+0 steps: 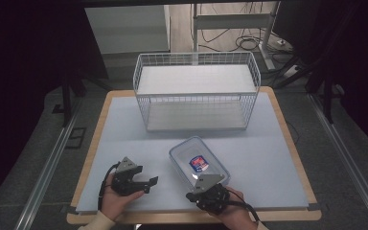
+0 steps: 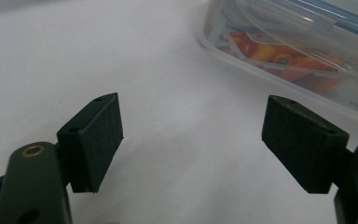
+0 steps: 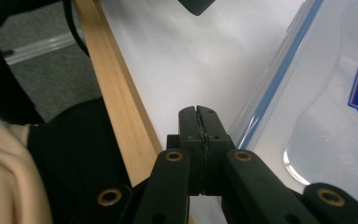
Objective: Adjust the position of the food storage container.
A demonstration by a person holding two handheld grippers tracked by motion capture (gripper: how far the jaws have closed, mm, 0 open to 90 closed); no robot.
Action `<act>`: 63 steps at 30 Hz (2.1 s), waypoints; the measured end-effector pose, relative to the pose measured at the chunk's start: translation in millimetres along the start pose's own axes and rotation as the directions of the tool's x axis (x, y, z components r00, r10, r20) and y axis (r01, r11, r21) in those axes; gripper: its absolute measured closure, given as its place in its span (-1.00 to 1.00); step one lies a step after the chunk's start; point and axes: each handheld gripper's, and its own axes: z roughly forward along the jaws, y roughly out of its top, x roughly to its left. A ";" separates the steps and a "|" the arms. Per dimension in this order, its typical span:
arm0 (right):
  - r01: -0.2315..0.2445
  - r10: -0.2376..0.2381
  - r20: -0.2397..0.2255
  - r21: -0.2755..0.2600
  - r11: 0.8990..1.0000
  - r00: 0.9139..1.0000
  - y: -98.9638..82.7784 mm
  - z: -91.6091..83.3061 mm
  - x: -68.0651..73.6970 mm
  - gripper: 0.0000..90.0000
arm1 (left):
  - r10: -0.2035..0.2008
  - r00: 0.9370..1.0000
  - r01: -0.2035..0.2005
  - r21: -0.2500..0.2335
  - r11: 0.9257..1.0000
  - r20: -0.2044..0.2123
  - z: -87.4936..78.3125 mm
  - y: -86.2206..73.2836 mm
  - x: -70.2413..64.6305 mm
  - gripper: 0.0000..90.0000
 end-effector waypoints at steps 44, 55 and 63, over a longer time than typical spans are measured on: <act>-0.071 0.067 0.173 0.017 0.997 0.983 -37.8 -34.0 -16.1 1.00 | -0.005 1.000 0.005 -0.004 1.000 -0.004 -0.7 -0.3 0.3 -0.56; -0.125 0.122 0.218 -0.001 0.992 0.968 -49.0 -46.5 -34.5 1.00 | -0.005 1.000 0.005 -0.002 1.000 -0.004 -0.6 -0.3 0.3 -0.56; -0.165 0.163 0.253 -0.011 0.986 0.954 -57.5 -52.3 -50.1 1.00 | -0.004 1.000 0.004 0.002 1.000 -0.003 -0.3 -0.2 0.3 -0.56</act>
